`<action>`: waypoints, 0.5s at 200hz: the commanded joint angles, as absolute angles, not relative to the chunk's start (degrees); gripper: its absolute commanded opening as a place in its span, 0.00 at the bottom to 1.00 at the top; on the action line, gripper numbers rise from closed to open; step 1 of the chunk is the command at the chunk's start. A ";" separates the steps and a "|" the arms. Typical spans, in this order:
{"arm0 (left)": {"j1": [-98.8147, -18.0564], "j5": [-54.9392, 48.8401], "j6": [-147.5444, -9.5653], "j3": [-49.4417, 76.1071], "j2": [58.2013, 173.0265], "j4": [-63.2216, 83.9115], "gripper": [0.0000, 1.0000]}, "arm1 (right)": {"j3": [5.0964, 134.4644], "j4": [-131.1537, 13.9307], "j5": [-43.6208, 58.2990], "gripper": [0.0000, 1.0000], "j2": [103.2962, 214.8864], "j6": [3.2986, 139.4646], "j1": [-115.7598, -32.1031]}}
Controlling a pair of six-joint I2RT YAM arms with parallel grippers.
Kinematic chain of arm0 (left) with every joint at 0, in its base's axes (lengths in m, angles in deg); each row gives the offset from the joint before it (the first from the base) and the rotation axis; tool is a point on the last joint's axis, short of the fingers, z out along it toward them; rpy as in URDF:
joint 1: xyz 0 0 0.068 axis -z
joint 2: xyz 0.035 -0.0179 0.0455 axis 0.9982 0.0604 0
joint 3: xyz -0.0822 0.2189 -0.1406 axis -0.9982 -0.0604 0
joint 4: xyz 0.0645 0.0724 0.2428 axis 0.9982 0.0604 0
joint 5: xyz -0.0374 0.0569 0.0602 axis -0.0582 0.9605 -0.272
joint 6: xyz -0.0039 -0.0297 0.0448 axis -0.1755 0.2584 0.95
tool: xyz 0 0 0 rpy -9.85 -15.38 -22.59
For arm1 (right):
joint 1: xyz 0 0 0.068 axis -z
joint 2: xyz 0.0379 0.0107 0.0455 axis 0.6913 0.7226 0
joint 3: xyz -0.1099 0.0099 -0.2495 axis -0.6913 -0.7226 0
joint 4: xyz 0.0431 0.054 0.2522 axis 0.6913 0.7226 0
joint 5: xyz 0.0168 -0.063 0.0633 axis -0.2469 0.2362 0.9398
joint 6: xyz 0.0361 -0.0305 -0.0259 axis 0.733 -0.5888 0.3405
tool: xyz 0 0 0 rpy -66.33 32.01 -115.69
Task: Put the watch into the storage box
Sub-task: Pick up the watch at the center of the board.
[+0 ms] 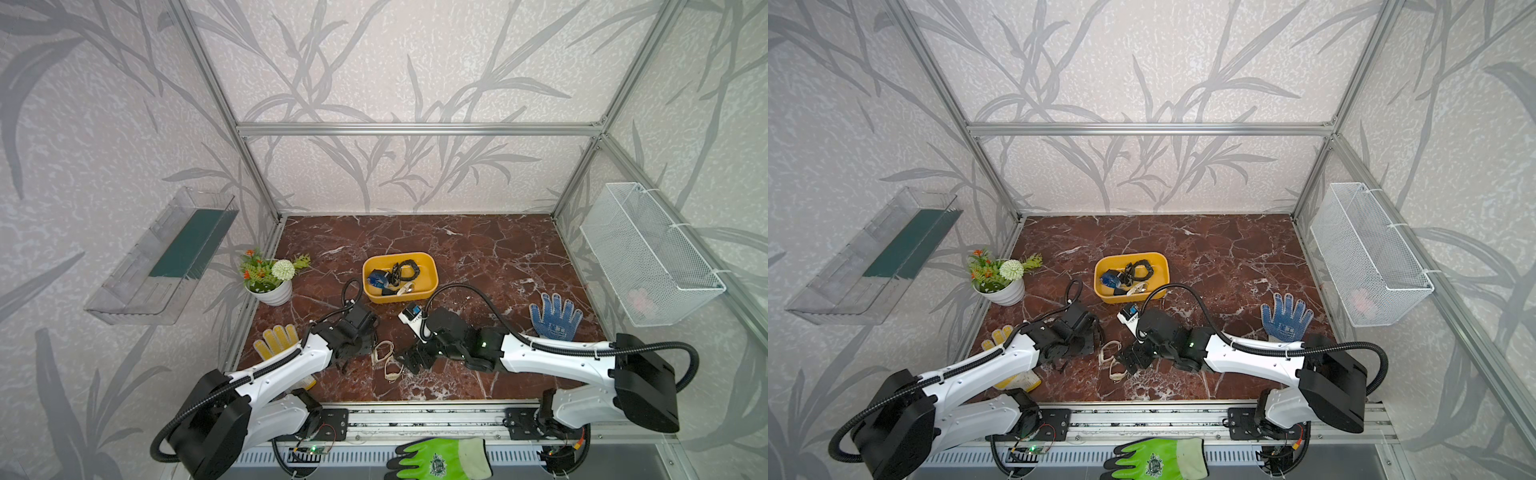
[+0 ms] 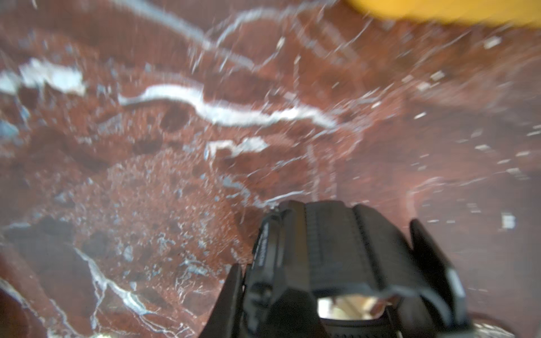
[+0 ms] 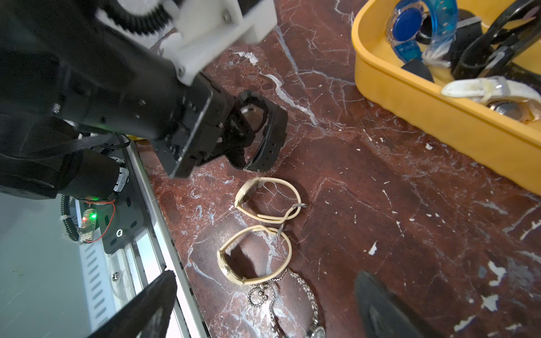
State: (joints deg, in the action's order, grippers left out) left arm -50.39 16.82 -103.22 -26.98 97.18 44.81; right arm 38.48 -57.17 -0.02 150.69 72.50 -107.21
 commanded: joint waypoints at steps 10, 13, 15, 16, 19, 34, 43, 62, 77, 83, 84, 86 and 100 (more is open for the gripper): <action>-51.27 18.06 -98.51 -19.77 96.41 49.55 0.21 | 37.26 -55.14 -3.14 0.95 148.18 73.07 -107.53; -51.33 18.08 -98.03 -19.09 96.72 49.59 0.21 | 37.19 -55.04 -3.43 0.95 148.00 73.16 -107.54; -51.37 18.08 -97.73 -18.60 96.94 49.60 0.21 | 37.16 -54.92 -3.58 0.95 147.83 73.20 -107.54; -51.42 18.07 -97.55 -18.40 97.04 49.55 0.22 | 37.15 -54.88 -3.68 0.95 147.79 73.27 -107.54; -51.50 18.06 -97.19 -17.63 97.45 49.53 0.22 | 36.96 -54.74 -3.96 0.95 147.56 73.37 -107.49; -52.24 17.72 -94.65 -13.57 100.72 48.85 0.22 | 36.35 -54.48 -5.25 0.95 146.38 74.13 -107.34; -52.86 16.78 -93.15 -11.16 103.27 47.79 0.22 | 35.98 -54.09 -6.38 0.95 145.78 74.60 -107.23; -53.78 14.62 -89.85 -5.03 109.83 46.17 0.22 | 35.88 -52.35 -9.32 0.95 145.13 76.07 -106.84; -54.67 12.35 -87.26 1.23 116.43 47.67 0.22 | 35.43 -51.59 -11.57 0.95 144.34 77.29 -106.57; -55.06 11.27 -86.50 4.01 119.38 48.77 0.22 | 35.16 -51.49 -12.32 0.95 143.94 77.75 -106.42; -55.15 11.15 -86.40 4.42 119.86 48.96 0.22 | 35.14 -51.50 -12.49 0.95 143.86 77.87 -106.37; -55.22 10.88 -86.15 5.38 120.70 49.22 0.22 | 35.06 -51.42 -12.66 0.95 143.74 78.05 -106.28; -55.39 9.71 -84.35 11.15 126.39 50.87 0.21 | 34.40 -51.22 -13.90 0.95 142.64 79.35 -105.88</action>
State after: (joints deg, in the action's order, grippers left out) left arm -54.72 12.99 -89.61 3.54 119.36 47.34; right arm 35.57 -53.19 -9.28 145.40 76.41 -106.54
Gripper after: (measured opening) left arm 0.219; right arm 0.952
